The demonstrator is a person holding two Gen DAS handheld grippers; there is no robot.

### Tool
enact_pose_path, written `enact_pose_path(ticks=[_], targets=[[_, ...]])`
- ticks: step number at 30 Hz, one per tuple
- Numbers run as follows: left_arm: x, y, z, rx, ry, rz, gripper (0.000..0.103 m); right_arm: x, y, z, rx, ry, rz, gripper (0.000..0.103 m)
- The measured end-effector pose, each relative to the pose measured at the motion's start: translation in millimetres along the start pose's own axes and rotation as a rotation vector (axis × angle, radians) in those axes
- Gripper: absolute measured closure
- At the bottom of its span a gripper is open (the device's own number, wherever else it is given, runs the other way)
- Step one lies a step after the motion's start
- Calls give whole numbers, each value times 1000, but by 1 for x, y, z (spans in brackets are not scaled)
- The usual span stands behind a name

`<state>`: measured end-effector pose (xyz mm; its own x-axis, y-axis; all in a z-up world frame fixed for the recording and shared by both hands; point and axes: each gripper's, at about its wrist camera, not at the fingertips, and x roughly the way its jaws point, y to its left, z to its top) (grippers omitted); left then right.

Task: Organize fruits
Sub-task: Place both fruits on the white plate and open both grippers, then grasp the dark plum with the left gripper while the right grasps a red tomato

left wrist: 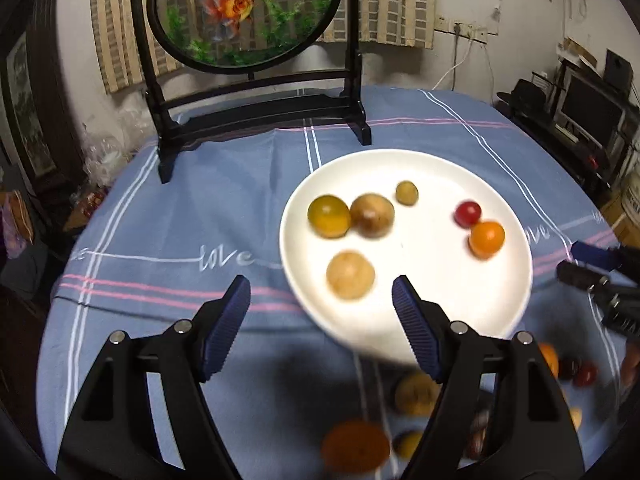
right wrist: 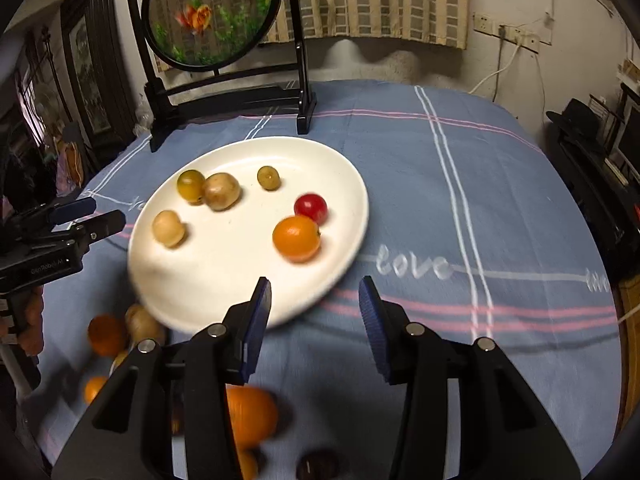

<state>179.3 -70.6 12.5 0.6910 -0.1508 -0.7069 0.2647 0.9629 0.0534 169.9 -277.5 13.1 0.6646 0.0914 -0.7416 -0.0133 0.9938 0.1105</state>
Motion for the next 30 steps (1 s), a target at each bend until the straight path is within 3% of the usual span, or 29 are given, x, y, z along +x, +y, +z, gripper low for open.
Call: enact_pose_path(ticks=[8, 17, 30], targets=[[-51, 5, -45, -33, -24, -54, 27, -53, -14, -56, 39, 0, -38, 57], [-76, -2, -101, -34, 10, -58, 25, -72, -16, -112, 34, 39, -50, 56], [-86, 2, -137, -53, 40, -75, 23, -54, -11, -130, 16, 102, -52, 56]])
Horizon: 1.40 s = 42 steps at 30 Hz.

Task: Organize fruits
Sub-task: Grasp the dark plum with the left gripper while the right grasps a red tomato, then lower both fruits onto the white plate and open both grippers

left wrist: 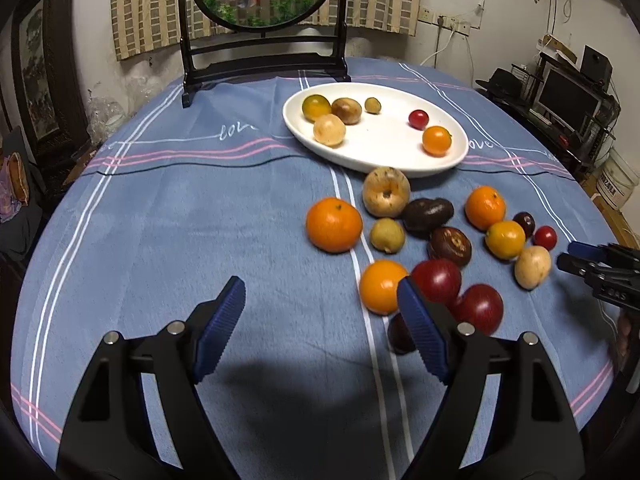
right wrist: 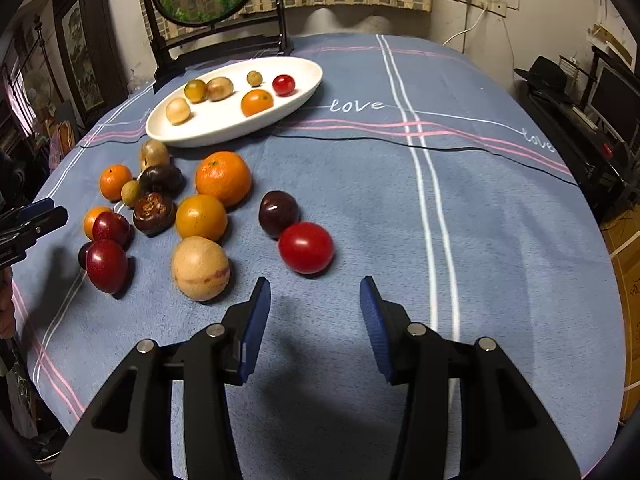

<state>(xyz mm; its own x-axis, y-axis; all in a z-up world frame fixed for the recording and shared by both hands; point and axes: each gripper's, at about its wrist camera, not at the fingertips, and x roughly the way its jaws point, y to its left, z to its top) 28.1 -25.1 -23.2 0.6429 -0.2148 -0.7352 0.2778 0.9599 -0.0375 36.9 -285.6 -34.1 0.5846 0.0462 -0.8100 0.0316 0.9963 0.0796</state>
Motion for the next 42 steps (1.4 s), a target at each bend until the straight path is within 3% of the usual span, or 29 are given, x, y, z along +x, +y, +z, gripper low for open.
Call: enact_pose_path(ticks=[9, 12, 26, 32, 34, 42], targets=[[0, -10, -10, 35, 22, -38, 23, 26, 4, 15, 23, 36, -45, 56], [2, -15, -14, 49, 38, -51, 23, 26, 7, 17, 16, 26, -39, 70], [24, -39, -25, 116, 105, -100, 25, 10, -9, 1, 75, 0, -26, 70], [38, -43, -20, 122, 129, -111, 55, 6, -6, -2, 63, -5, -17, 70], [37, -44, -18, 117, 134, -145, 71, 5, -4, -2, 56, -8, -13, 70], [26, -32, -10, 131, 124, -142, 71, -14, 3, 4, 27, -56, 5, 70]])
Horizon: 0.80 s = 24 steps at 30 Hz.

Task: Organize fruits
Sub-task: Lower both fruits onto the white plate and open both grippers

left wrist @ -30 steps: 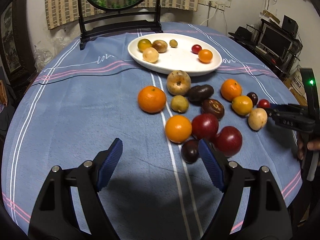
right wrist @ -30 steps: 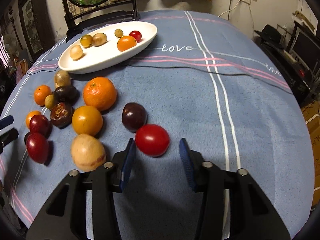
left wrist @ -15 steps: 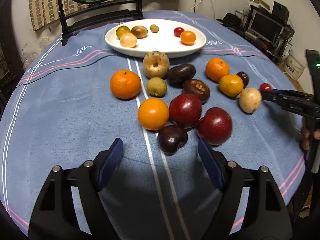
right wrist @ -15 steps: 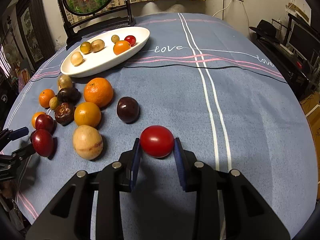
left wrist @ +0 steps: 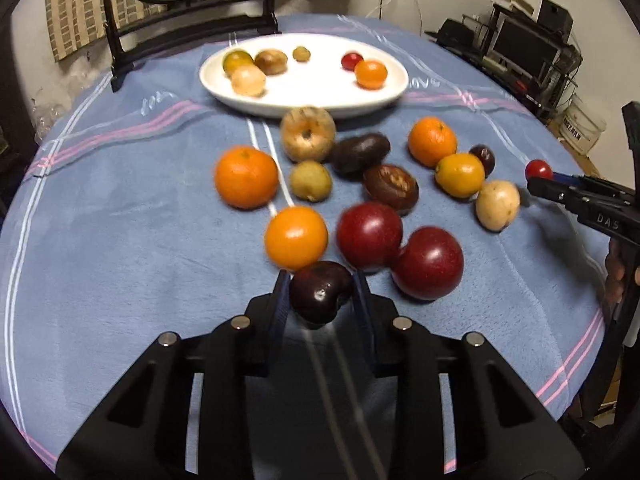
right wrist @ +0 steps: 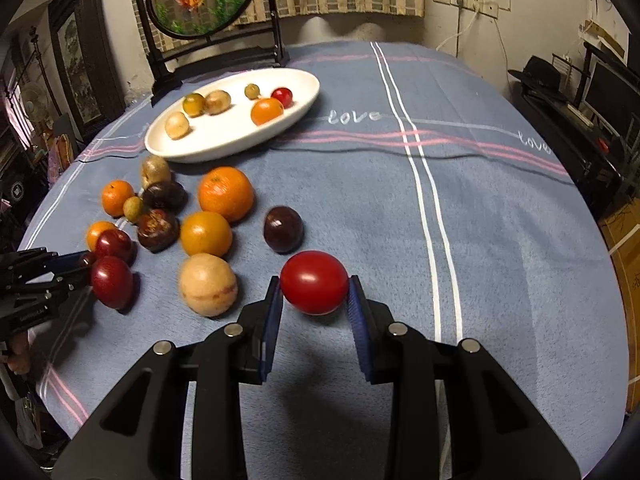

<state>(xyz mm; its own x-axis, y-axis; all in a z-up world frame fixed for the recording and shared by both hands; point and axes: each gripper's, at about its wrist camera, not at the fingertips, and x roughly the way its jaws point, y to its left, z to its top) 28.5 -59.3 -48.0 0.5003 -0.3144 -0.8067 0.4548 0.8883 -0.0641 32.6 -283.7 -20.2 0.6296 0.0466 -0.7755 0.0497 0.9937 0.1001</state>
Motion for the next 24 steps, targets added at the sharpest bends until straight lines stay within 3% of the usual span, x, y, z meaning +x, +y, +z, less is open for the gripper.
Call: enact_pose_path(ticks=[4, 11, 16, 18, 24], targets=[[-23, 12, 15, -12, -57, -4, 71, -8, 7, 13, -20, -33, 16, 70], [-29, 28, 86, -21, -163, 47, 71, -6, 33, 63, -111, -103, 10, 70], [0, 34, 134, -37, -189, 66, 71, 18, 60, 107, -189, -137, 24, 70], [12, 39, 149, -58, -200, 81, 71, 42, 74, 126, -228, -115, 1, 70], [60, 65, 188, -122, -148, 122, 71, 98, 100, 160, -252, -45, 41, 70]])
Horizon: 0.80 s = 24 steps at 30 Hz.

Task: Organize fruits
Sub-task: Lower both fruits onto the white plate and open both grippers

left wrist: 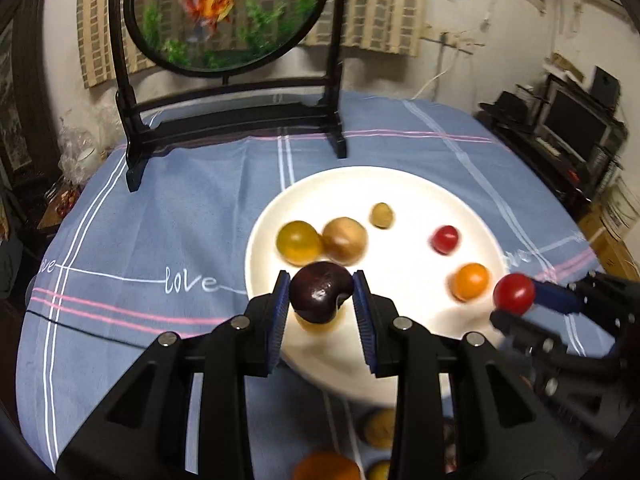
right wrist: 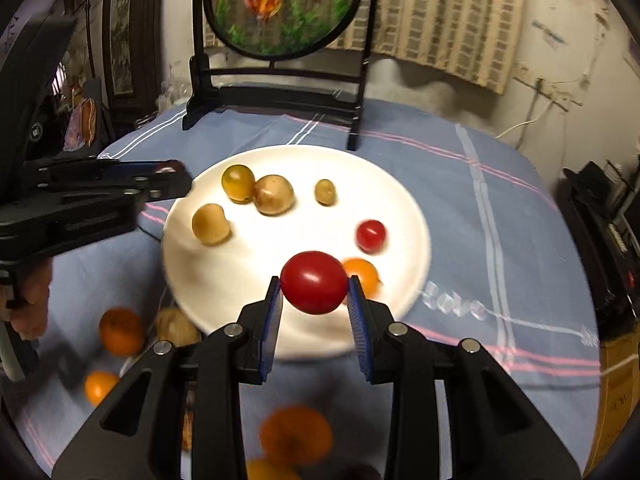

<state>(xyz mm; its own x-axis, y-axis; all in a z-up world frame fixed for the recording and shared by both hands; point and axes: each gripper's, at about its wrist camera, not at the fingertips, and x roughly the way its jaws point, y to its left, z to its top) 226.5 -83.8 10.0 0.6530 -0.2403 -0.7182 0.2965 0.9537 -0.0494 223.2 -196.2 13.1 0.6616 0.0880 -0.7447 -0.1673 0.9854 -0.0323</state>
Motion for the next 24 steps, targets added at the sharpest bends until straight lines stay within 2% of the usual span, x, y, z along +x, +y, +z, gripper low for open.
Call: enact_pose_path(ticks=[7, 10, 12, 14, 15, 16, 20, 24], targets=[[36, 13, -3, -41, 68, 19, 71, 42, 1, 13, 18, 72, 8, 70], [38, 13, -5, -48, 61, 17, 71, 51, -2, 14, 17, 83, -13, 70], [39, 13, -4, -56, 65, 13, 70, 52, -5, 14, 32, 71, -15, 62], [36, 13, -3, -67, 60, 15, 60, 47, -8, 15, 48, 39, -24, 56], [34, 13, -3, -68, 49, 20, 47, 45, -9, 15, 52, 31, -31, 54], [27, 12, -2, -63, 20, 34, 42, 42, -10, 14, 55, 26, -32, 54], [4, 10, 0, -49, -13, 23, 41, 14, -14, 6, 40, 13, -3, 54], [-24, 8, -8, -28, -48, 20, 33, -25, -26, -7, 60, -28, 13, 54]])
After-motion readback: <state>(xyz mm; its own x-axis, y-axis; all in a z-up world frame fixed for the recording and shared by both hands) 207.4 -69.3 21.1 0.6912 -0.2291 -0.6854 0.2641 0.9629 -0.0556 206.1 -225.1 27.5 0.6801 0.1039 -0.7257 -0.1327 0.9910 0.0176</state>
